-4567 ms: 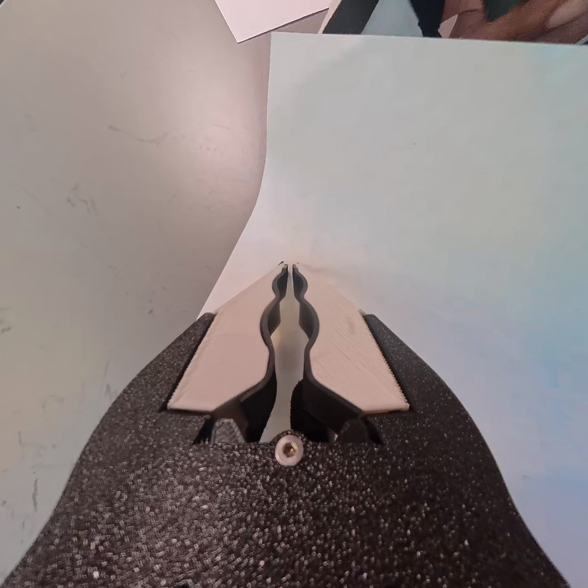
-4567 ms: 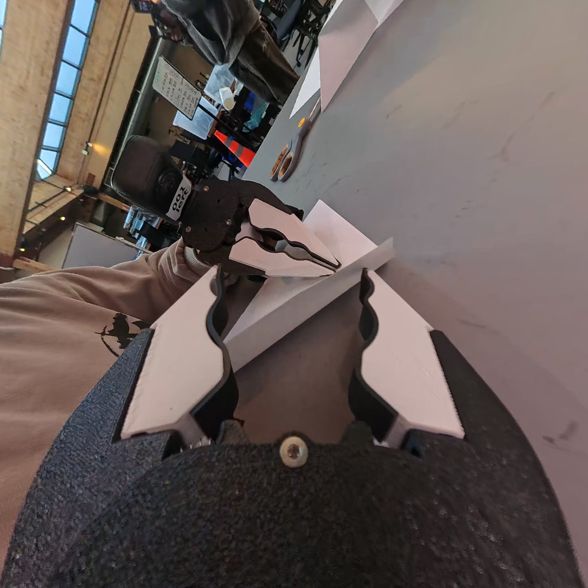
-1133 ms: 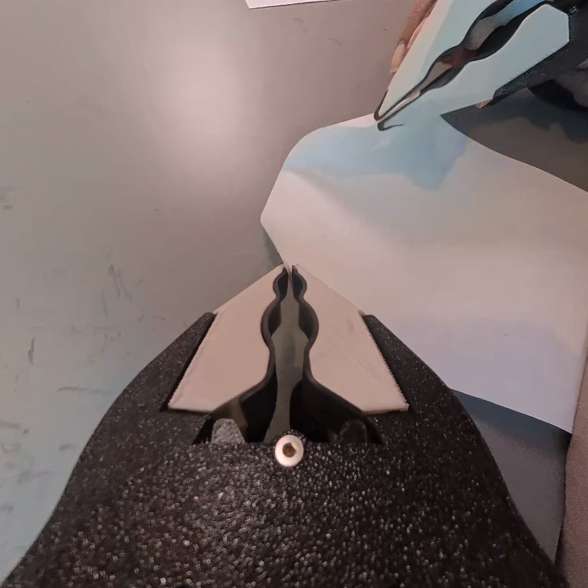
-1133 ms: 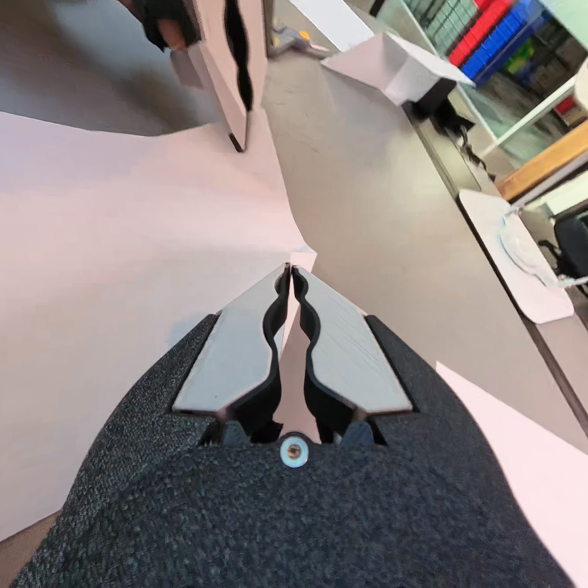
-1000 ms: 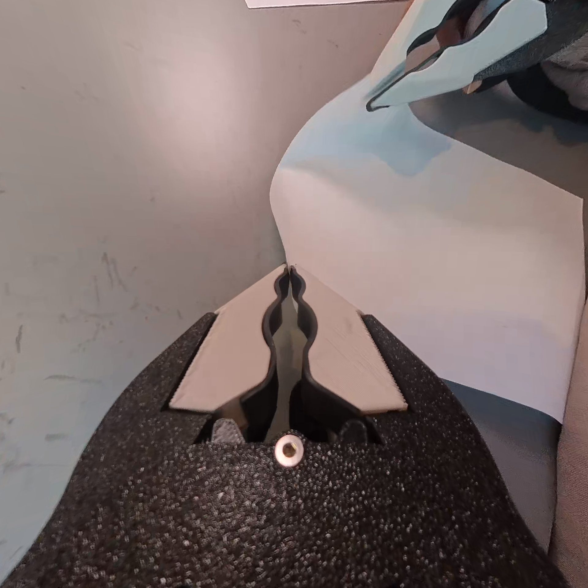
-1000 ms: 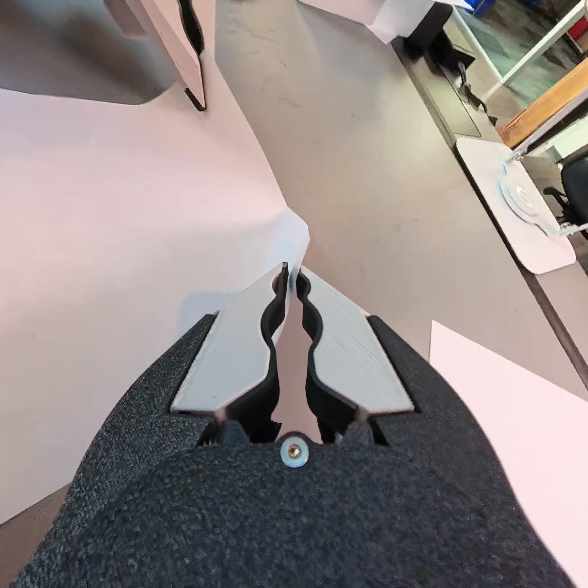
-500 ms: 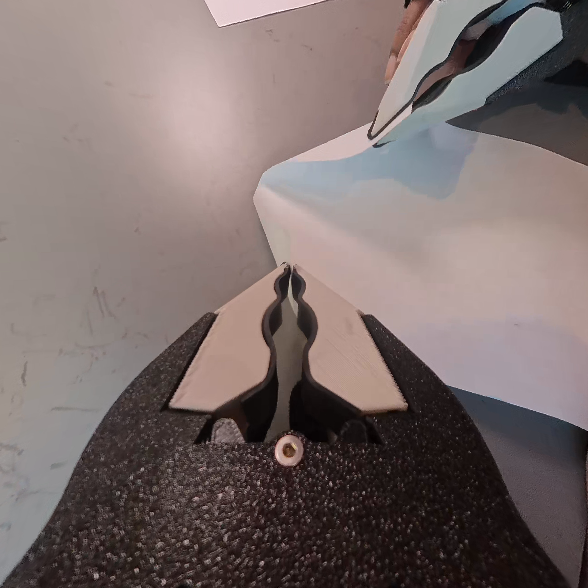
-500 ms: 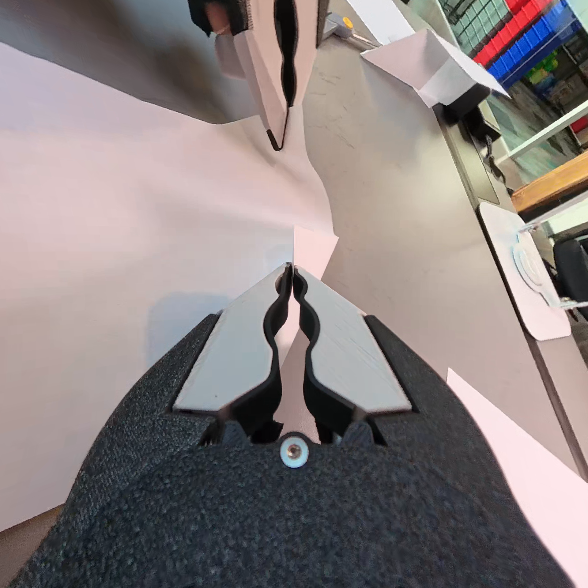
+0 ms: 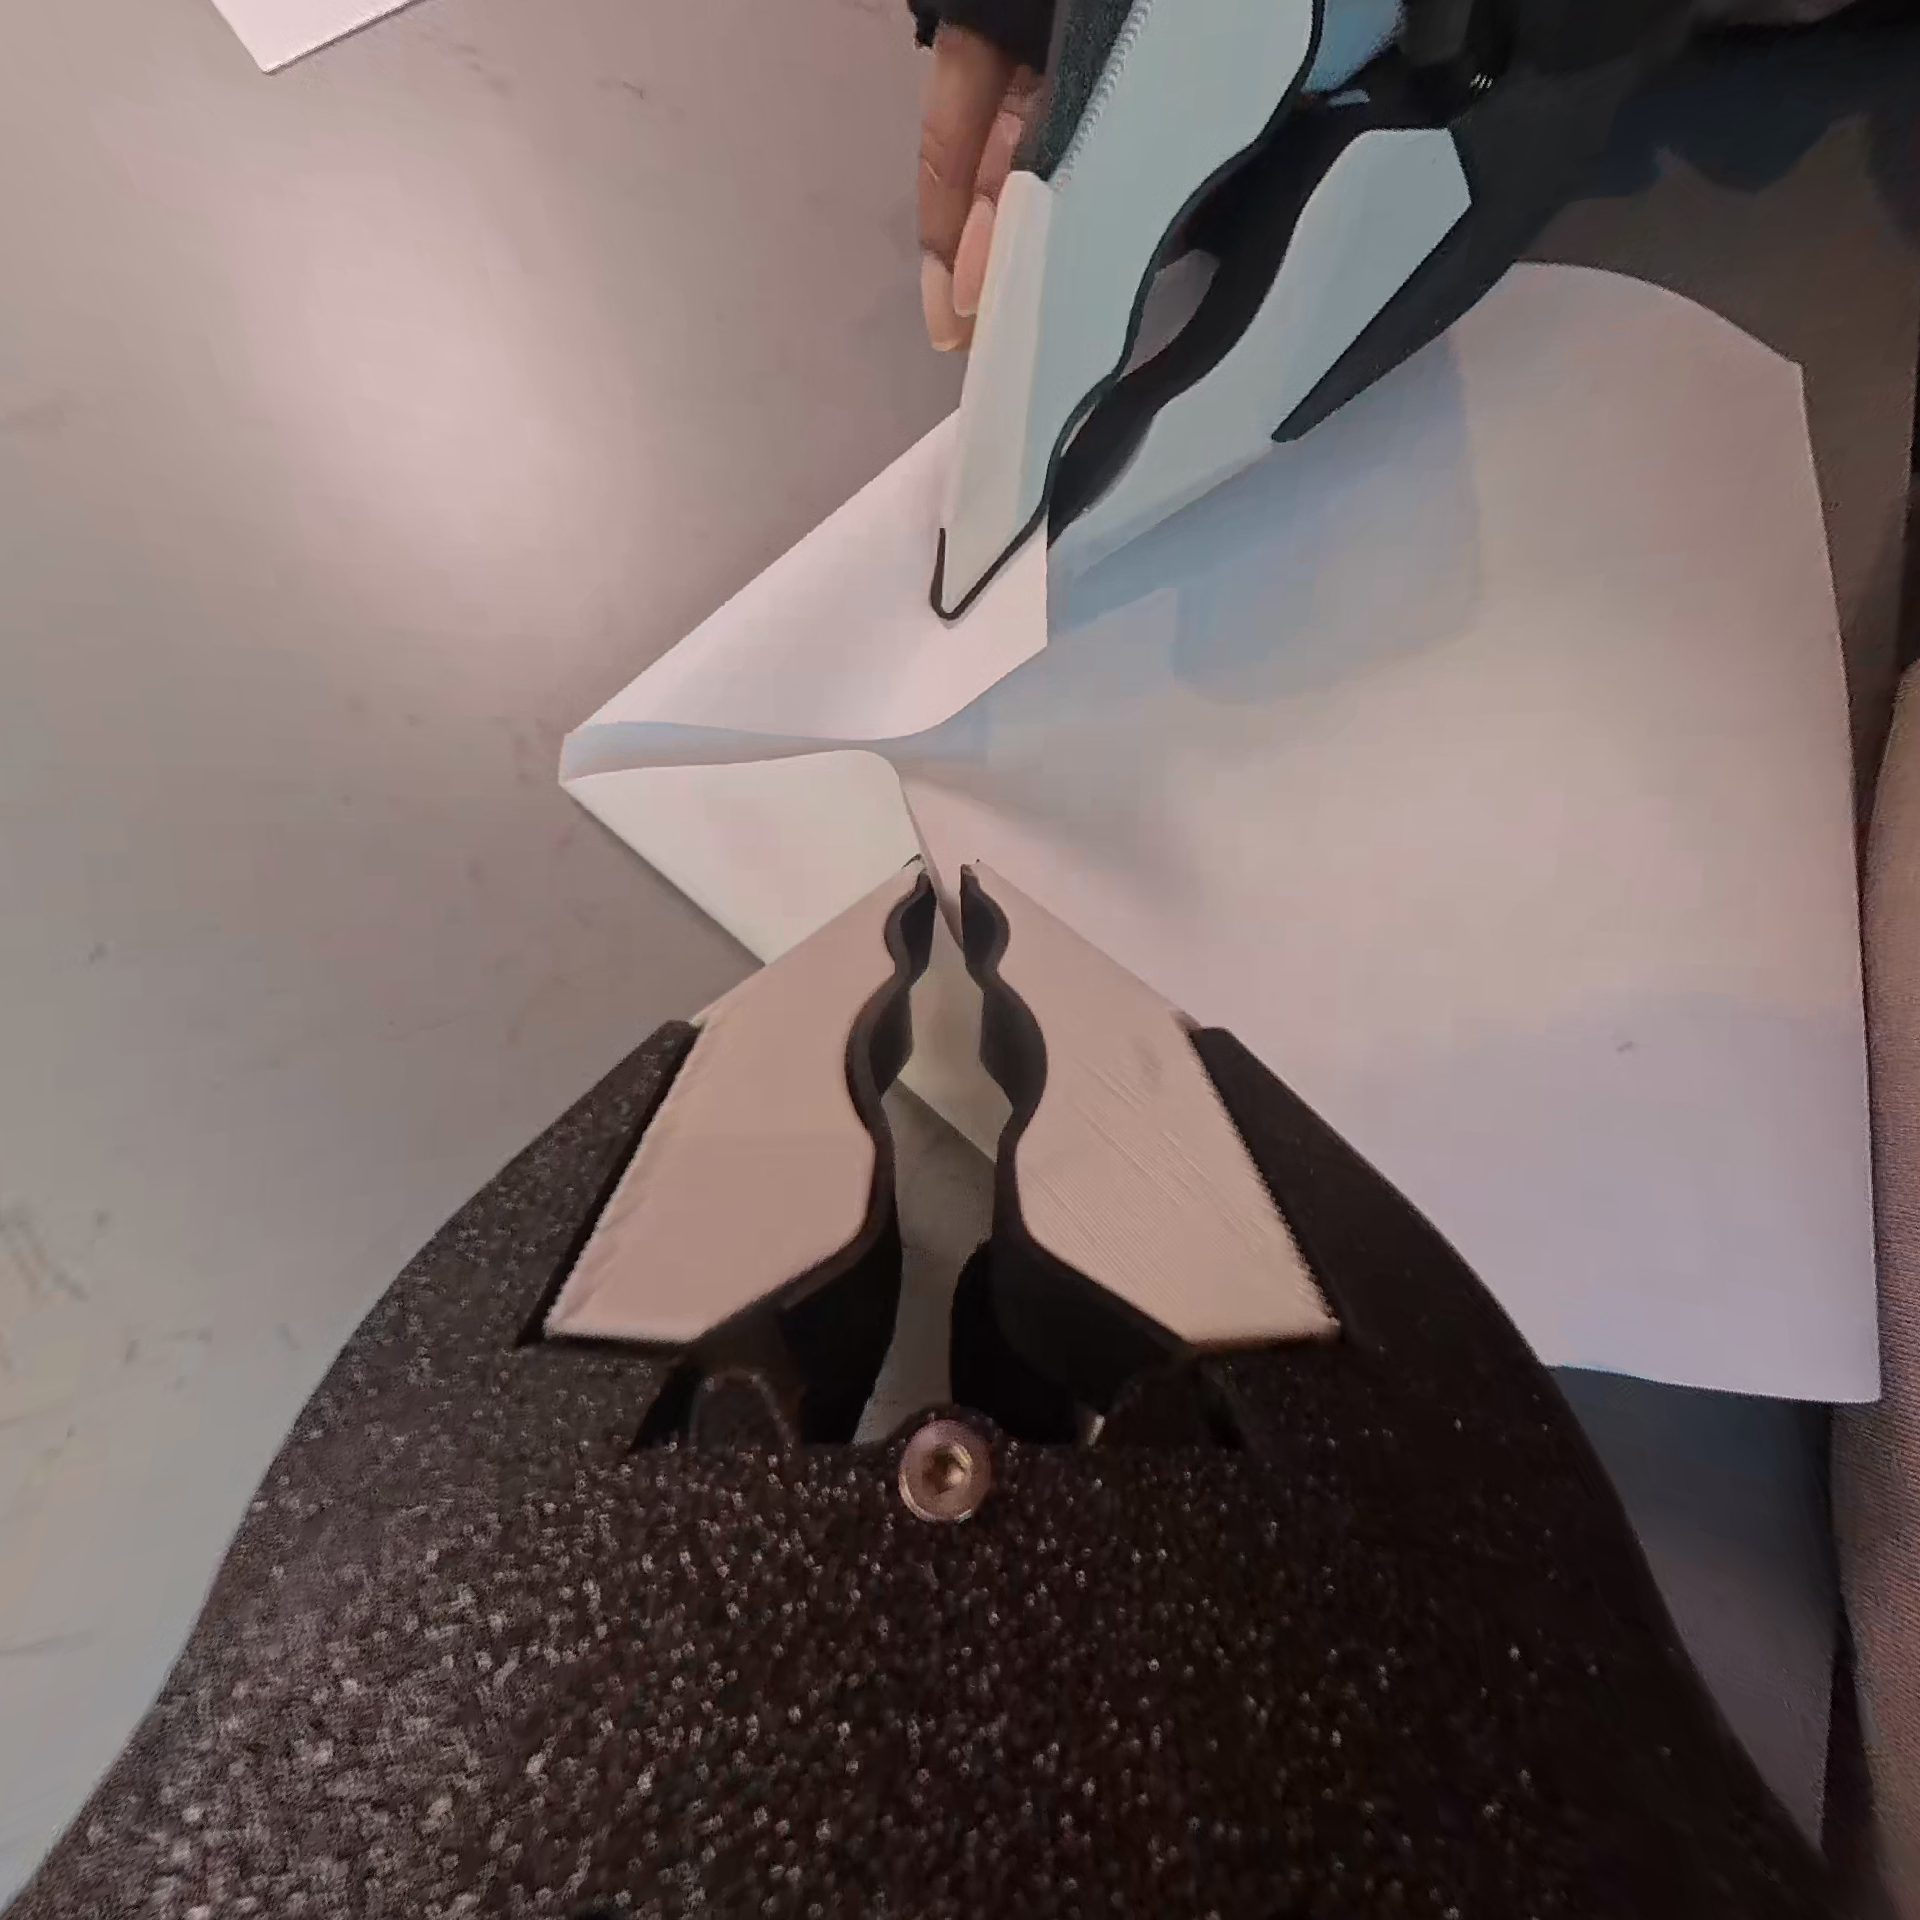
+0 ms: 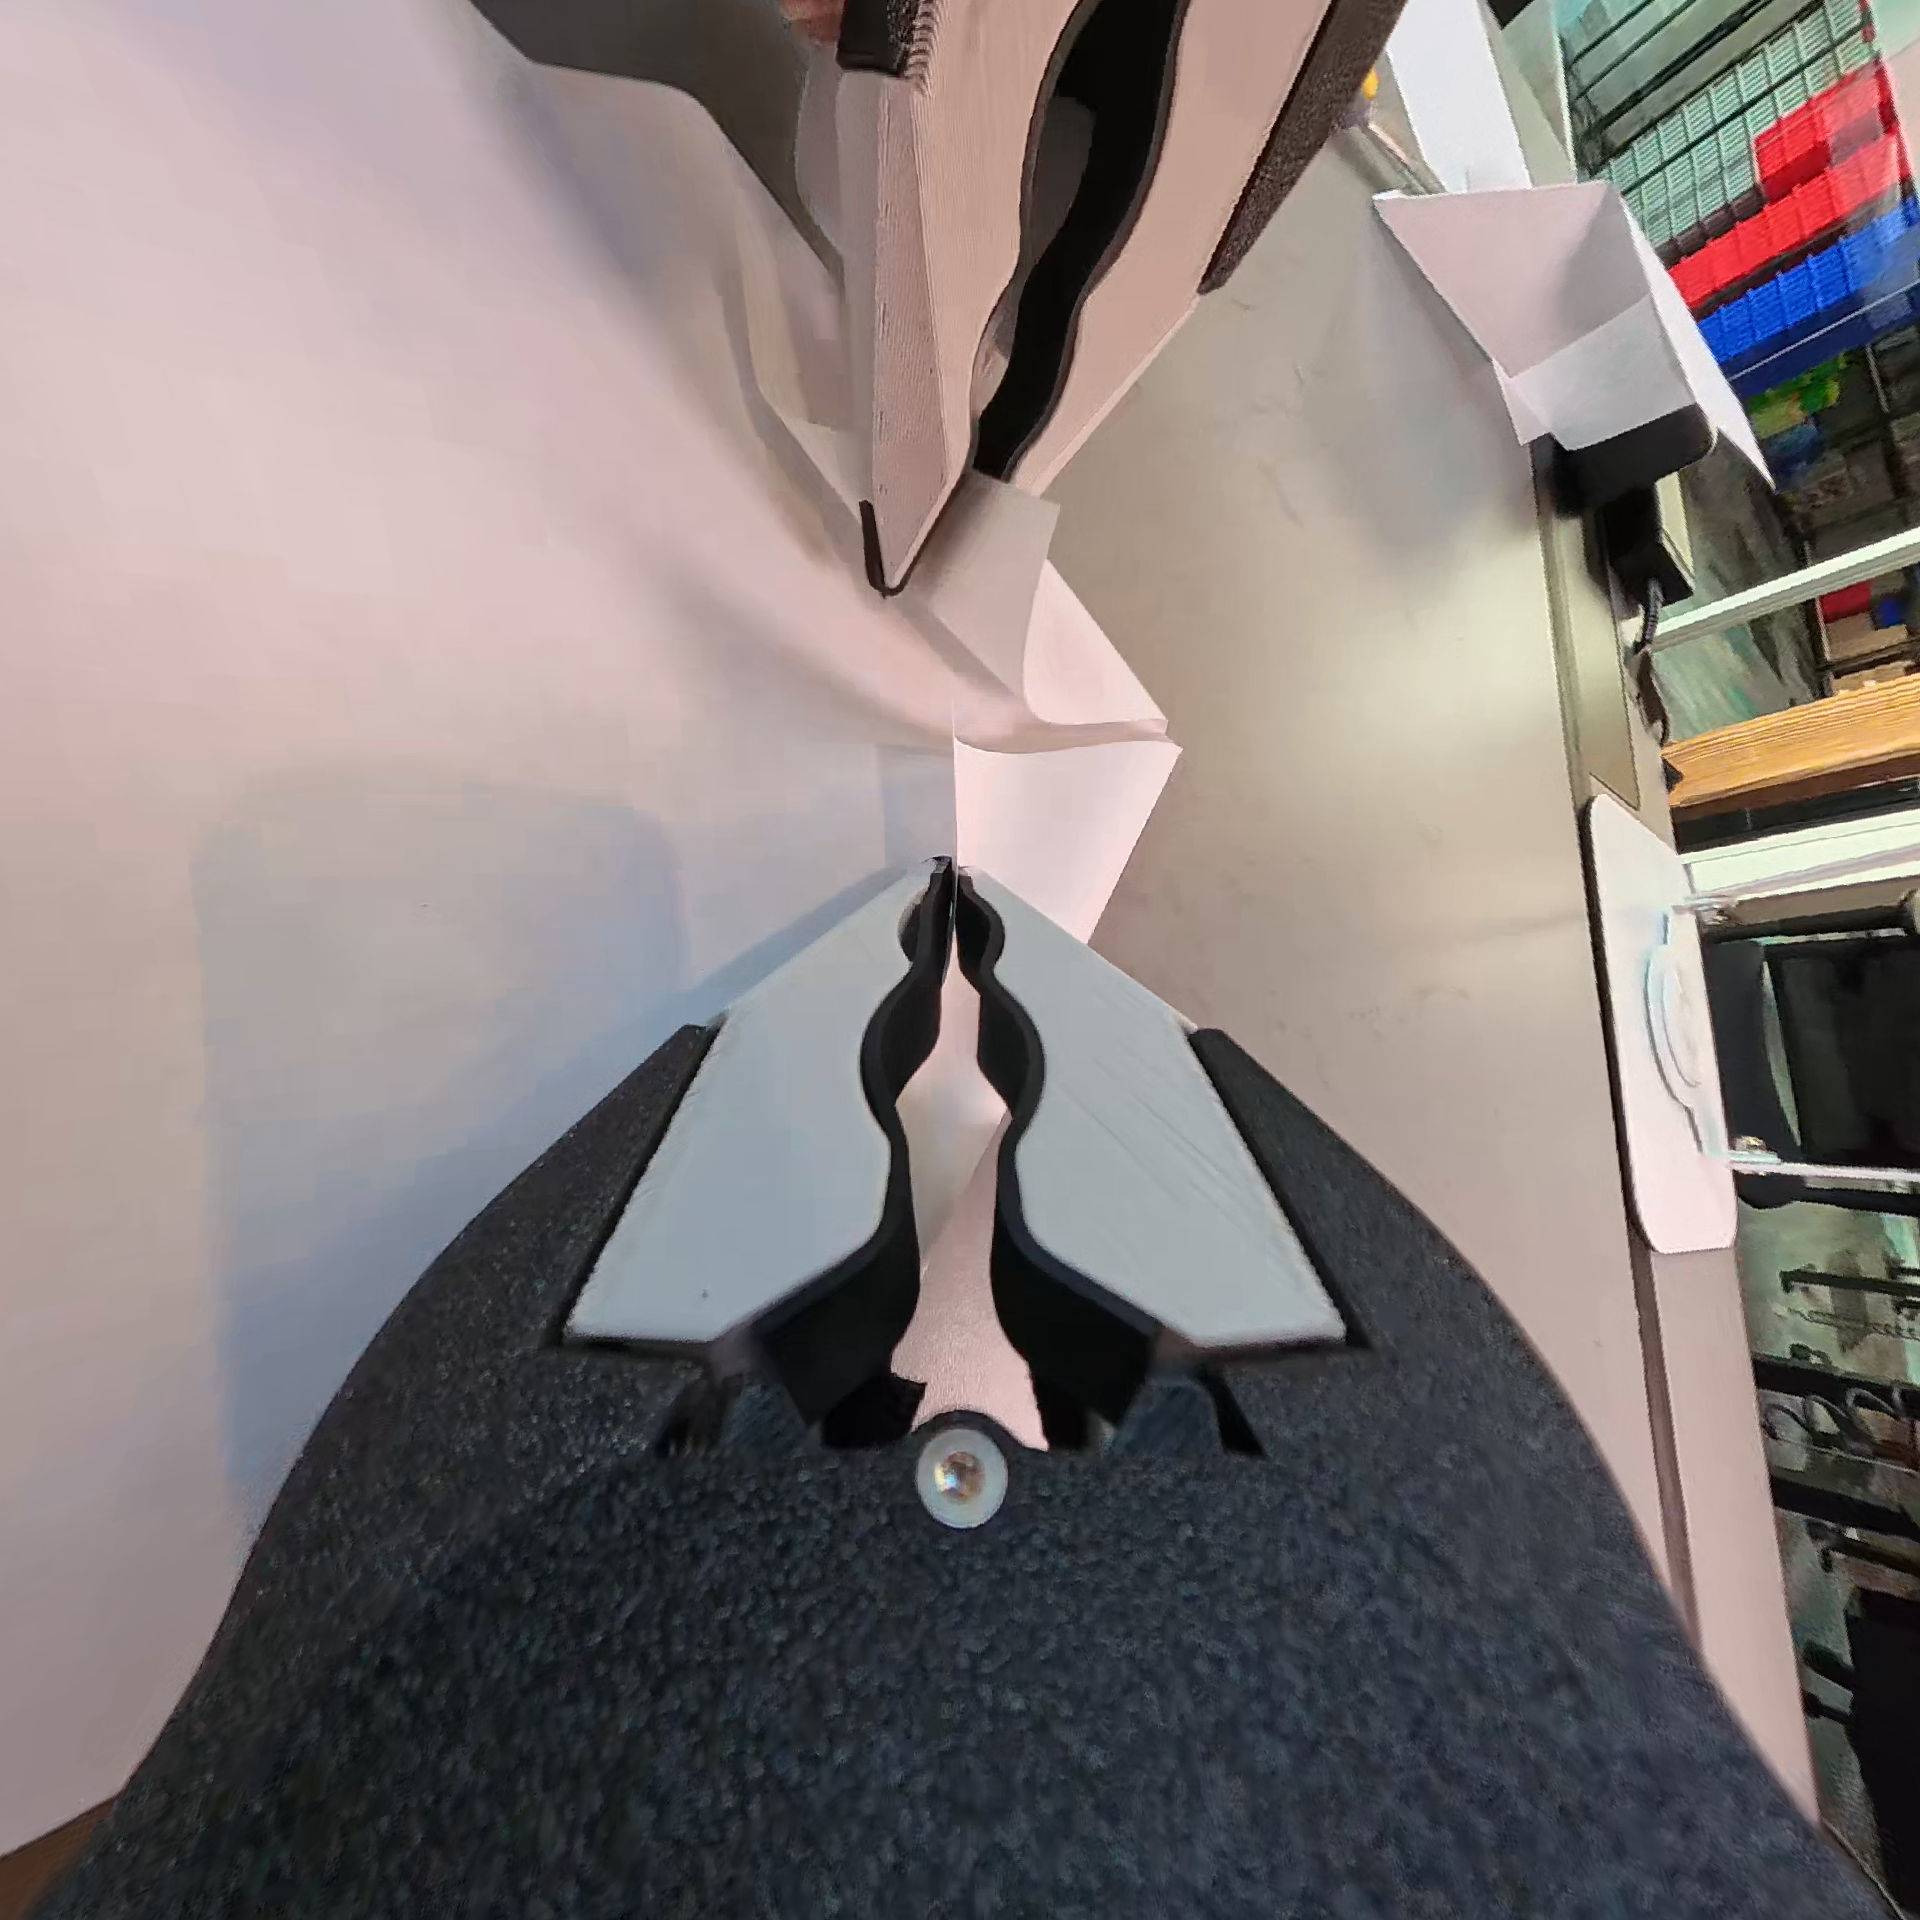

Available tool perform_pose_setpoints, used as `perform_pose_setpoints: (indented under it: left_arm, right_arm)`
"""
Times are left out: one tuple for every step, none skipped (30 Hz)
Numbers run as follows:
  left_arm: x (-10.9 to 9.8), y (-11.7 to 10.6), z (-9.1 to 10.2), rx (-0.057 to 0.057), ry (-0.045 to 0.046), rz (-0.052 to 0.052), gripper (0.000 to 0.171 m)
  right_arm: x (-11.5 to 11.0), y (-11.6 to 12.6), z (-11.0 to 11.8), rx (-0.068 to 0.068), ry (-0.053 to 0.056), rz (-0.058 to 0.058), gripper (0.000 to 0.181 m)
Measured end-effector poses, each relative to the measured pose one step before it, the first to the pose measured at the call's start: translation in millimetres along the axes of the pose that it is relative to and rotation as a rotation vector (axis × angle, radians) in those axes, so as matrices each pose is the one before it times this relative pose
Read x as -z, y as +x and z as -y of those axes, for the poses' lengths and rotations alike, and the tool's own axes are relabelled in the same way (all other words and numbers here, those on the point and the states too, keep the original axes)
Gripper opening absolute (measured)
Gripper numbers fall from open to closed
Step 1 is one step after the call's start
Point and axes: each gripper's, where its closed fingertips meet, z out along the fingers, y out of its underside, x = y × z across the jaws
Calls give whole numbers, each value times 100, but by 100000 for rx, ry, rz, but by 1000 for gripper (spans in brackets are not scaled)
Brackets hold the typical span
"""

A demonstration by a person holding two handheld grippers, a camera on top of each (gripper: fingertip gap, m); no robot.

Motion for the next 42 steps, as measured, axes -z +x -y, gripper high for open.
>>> perform_pose_setpoints:
  left_arm:
    - [-277, 233, -177, -896, -1933, -1120, 5]
    - [-211, 214, -79, -587, -1202, -1095, 8]
    - [-126, 150, 18, -298, -329, -928, 8]
    - [-91, 113, 39, 73, -148, -962, 10]
    - [-50, 131, 25, 188, -178, -1310, 11]
    - [15, 262, 45, 159, 121, -2188, 12]
    - [61, 392, 108, 292, 445, -2987, 15]
    - [137, 286, 109, 351, 570, -2435, 19]
    - [159, 170, -4, 517, 148, -1907, 21]
    - [125, 175, -147, 750, -359, -2214, 23]
    - [63, 280, -218, 1024, -664, -2918, 22]
    - [26, 257, -186, 1074, -314, -2607, 22]
    - [10, 14, -87, 911, 413, -782, 22]
    - [3, -124, -24, 988, 880, 78, 21]
    - [-34, -63, -24, 1467, 844, -484, 20]
    - [-8, -56, 7, 1652, 812, -613, 19]
    - [25, -33, 2, 1147, 621, -618, 17]
    - [16, -22, -61, 440, 171, -508, 15]
    - [16, -58, -70, -91, 121, -160, 12]
    - [7, -77, -66, -212, 37, -56, 9]
    - [27, -68, -76, -205, -84, -193, 6]
    - [47, -68, -97, -284, -209, -365, 2]
    - [54, -5, -97, -437, -355, -675, 0]
    - [56, 48, -70, -542, -250, -971, 0]
    - [36, 63, -89, -629, -355, -813, 0]
    - [27, 81, -70, -855, -370, -747, 0]
    - [24, 106, -91, -1243, -395, -756, 0]
    - [4, 147, -85, -1598, -311, -883, 0]
    - [-12, 164, -73, -1667, -196, -1053, 0]
    - [-11, 141, -51, -1419, -130, -1067, 0]
    - [-18, 149, -39, -1375, -198, -1254, 0]
    - [-17, 171, -52, -1524, -305, -1394, 0]
    - [-10, 127, -75, -1606, -461, -1300, 0]
    - [12, 118, -78, -1637, -589, -1212, 0]
    - [27, 127, -93, -1769, -685, -1207, 0]
    - [34, 71, -100, -1518, -747, -1007, 0]
    - [58, 13, -77, -788, -786, -857, 0]
    - [56, 4, -64, -723, -755, -892, 0]
    - [45, 52, -70, -1064, -649, -998, 0]
    - [9, 86, -52, -1150, -518, -1036, 0]
    - [-15, 80, -34, -836, -287, -969, 0]
    - [-4, 61, -30, -617, -147, -852, 0]
  right_arm:
    - [-79, -102, -89, 1440, -824, -144, 0]
    - [-12, -21, 78, 705, 372, -346, 0]
    - [-7, -10, 15, 45, -111, 6, 0]
    - [-7, 45, -29, 101, -246, -135, 0]
    - [-25, 151, -140, 420, -936, -876, 0]
    - [-28, 136, -124, 767, -786, -962, 0]
    - [0, 21, -17, 665, -145, -337, 0]
    - [1, -16, 16, 431, -54, -239, 0]
    - [3, -26, 21, 491, 74, -240, 0]
    - [6, -37, 31, 445, 110, -136, 0]
    - [1, -52, 54, 338, 221, 82, 0]
    - [6, -51, 66, 253, 203, 157, 0]
    - [15, -37, 49, 648, -62, -20, 0]
    - [21, -45, 56, 1194, -216, -131, 0]
    - [29, -82, 113, 1548, -115, -106, 0]
    - [36, -65, 171, 1712, 127, -279, 0]
    - [21, -71, 155, 1781, -1, -334, 0]
    - [-2, -64, 113, 1979, -117, -346, 0]
    - [-25, -71, 104, 2415, -124, -470, 0]
    - [-53, -130, 76, 3060, -319, -221, 0]
    - [-38, -67, 135, 3521, -144, -839, 0]
    - [-14, -74, 153, 3598, -19, -726, 0]
    - [-19, -26, 76, 2946, -394, -669, 0]
    - [-13, -29, 45, 2212, -382, -431, 0]
    - [14, -31, 65, 1699, -147, -185, 0]
    - [11, -45, 80, 1245, -7, -45, 0]
    - [24, -52, 99, 1018, 186, -30, 0]
    - [27, -69, 126, 727, 506, 50, 0]
    - [37, -68, 124, 533, 509, 85, 0]
    - [28, -68, 111, 677, 406, -34, 0]
    - [25, -66, 154, 778, 550, 7, 0]
    - [20, -76, 174, 813, 567, -7, 0]
    - [3, -63, 143, 1099, 439, -65, 0]
    - [3, -60, 109, 1508, 353, -144, 0]
    - [30, -65, 130, 1964, 564, -55, 0]
    - [5, -44, 86, 2604, 123, -159, 0]
    - [-14, -23, 38, 2929, -202, -172, 0]
    - [-16, -8, 57, 2522, -94, 23, 0]
    - [-31, -15, 80, 1844, 6, 204, 0]
    - [-45, 2, 72, 1014, -31, 191, 0]
    - [-56, 14, 89, 473, 44, 32, 0]
    - [-41, 19, 53, 511, -160, -236, 0]
